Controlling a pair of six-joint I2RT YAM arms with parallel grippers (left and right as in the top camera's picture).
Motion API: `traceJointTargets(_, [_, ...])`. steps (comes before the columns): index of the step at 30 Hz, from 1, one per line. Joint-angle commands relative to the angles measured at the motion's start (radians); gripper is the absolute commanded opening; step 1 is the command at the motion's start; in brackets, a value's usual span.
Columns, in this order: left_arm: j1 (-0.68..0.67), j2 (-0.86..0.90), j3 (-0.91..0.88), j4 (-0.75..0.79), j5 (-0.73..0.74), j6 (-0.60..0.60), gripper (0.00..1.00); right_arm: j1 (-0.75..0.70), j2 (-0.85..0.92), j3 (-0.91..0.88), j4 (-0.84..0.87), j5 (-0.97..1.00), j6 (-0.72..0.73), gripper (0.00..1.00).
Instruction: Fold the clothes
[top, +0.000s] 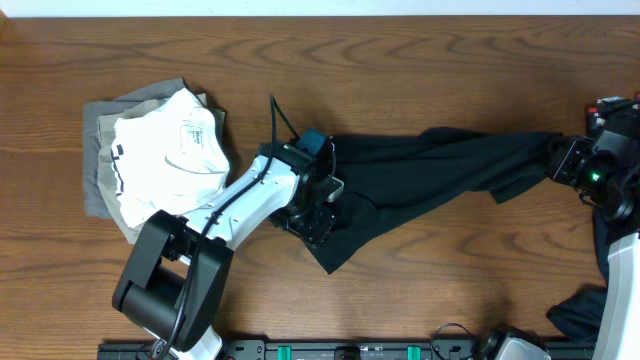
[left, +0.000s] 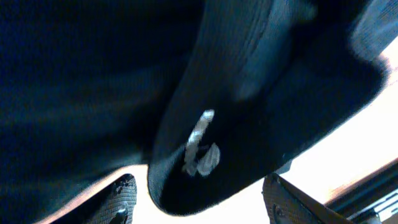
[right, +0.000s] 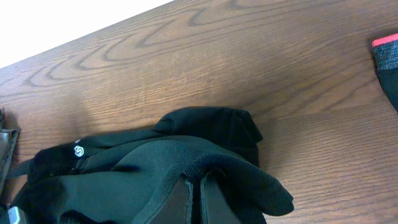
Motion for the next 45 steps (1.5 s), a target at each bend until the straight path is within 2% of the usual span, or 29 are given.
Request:
traceJointTargets(1, [0.001,0.013,-0.005,-0.006,-0.006,-0.029,0.57,-0.009,0.007,0.001,0.001,-0.003,0.014,0.01])
traceJointTargets(4, [0.001,0.013,-0.005,-0.006,-0.004,-0.049,0.45,-0.009,0.006,0.001,0.0,-0.003,0.018,0.01])
traceJointTargets(10, [0.001,0.013,-0.005,0.007,0.035,-0.048,0.43,-0.009,0.006,0.001,0.0,-0.004,0.018,0.01])
traceJointTargets(14, [0.001,0.013,-0.005,0.024,0.108,-0.048,0.32,-0.009,0.006,0.001,0.0,-0.004,0.018,0.01])
traceJointTargets(17, [0.0,0.013,-0.005,0.019,0.109,-0.049,0.21,-0.009,0.006,0.001,0.001,-0.003,0.018,0.01])
traceJointTargets(22, [0.0,0.013,-0.005,0.007,0.108,-0.048,0.18,-0.009,0.006,0.001,0.003,-0.003,0.018,0.01])
traceJointTargets(25, [0.0,0.013,-0.005,0.005,0.108,-0.048,0.11,-0.009,0.006,0.001,0.005,-0.003,0.018,0.01])
traceJointTargets(27, [0.0,0.013,-0.005,0.006,0.105,-0.048,0.12,-0.009,0.006,0.001,0.008,-0.003,0.018,0.01])
traceJointTargets(28, [0.0,0.013,-0.005,0.005,0.1,-0.048,0.23,-0.009,0.006,0.001,0.009,-0.003,0.018,0.01])
traceJointTargets(30, [0.0,0.013,-0.005,0.001,0.097,-0.048,0.33,-0.009,0.006,0.001,0.011,-0.003,0.018,0.01])
traceJointTargets(36, [0.0,0.013,-0.032,0.021,0.076,-0.048,0.45,-0.009,0.006,0.001,0.013,-0.003,0.018,0.01])
traceJointTargets(41, [0.0,0.013,-0.071,0.035,0.063,-0.047,0.45,-0.009,0.006,0.001,0.021,-0.003,0.018,0.01])
traceJointTargets(45, [0.0,0.013,-0.071,0.054,0.063,-0.049,0.25,-0.009,0.006,0.001,0.027,-0.004,0.032,0.01])
